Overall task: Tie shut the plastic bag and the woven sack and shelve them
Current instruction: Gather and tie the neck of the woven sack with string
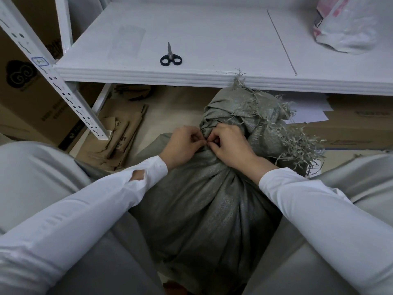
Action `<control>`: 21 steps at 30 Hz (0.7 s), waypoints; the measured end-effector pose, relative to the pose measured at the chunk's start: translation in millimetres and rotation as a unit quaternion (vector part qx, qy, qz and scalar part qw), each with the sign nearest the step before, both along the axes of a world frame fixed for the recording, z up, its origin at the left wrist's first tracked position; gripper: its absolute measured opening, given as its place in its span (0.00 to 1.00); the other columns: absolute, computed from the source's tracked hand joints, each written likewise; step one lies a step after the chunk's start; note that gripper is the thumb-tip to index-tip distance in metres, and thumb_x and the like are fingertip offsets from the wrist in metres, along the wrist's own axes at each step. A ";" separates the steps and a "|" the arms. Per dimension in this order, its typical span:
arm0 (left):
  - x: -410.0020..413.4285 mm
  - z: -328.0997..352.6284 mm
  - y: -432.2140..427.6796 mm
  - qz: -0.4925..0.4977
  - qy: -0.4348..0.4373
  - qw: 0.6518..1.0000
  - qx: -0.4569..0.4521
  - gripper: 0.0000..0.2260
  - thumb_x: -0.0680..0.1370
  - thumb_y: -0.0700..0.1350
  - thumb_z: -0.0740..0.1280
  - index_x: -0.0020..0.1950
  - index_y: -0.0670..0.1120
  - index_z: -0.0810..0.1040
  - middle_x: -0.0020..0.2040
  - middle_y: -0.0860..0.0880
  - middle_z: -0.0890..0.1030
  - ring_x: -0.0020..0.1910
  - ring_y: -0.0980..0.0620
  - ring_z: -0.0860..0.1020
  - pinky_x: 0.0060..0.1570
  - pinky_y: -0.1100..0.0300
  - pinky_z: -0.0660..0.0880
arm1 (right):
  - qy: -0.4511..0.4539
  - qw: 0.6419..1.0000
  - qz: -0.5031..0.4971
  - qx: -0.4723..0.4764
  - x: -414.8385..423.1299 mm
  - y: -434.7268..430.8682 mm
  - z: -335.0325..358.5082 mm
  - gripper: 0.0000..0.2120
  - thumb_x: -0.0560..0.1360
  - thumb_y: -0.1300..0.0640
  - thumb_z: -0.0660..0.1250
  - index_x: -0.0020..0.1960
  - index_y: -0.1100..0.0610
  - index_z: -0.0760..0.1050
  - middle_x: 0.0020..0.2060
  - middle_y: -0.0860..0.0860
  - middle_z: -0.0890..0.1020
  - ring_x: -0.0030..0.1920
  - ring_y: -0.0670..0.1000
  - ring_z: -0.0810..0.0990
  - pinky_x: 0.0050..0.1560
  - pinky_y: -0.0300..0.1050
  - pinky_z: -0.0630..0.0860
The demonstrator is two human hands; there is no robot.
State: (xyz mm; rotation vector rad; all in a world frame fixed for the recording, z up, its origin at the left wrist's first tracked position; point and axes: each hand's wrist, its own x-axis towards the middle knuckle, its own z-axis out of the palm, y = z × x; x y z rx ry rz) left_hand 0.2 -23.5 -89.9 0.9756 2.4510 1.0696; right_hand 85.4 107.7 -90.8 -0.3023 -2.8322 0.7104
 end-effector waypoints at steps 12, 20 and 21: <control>5.6 -8.9 7.2 0.009 0.126 0.992 -0.018 0.03 0.74 0.40 0.64 0.43 0.43 0.77 0.40 0.43 0.81 0.40 0.42 0.78 0.42 0.48 0.76 | 0.022 0.999 -0.029 0.030 1.4 -3.0 5.4 0.02 0.72 0.59 0.68 0.43 0.56 0.79 0.44 0.51 0.78 0.47 0.55 0.78 0.43 0.48 0.76; 3.8 -14.2 11.8 0.006 0.118 0.993 -0.003 0.02 0.75 0.40 0.65 0.43 0.45 0.77 0.40 0.46 0.80 0.41 0.44 0.78 0.43 0.48 0.76 | 0.024 0.999 -0.040 -0.013 -1.8 7.4 -4.2 0.03 0.70 0.61 0.69 0.42 0.55 0.80 0.39 0.46 0.73 0.43 0.50 0.75 0.46 0.45 0.74; 1.6 -14.4 11.7 0.005 0.110 0.994 -0.001 0.02 0.75 0.40 0.66 0.43 0.45 0.78 0.40 0.47 0.80 0.41 0.45 0.78 0.43 0.49 0.77 | 0.027 0.999 -0.039 -0.022 -2.2 8.4 -5.8 0.03 0.70 0.61 0.69 0.41 0.55 0.80 0.38 0.46 0.73 0.41 0.49 0.74 0.46 0.45 0.74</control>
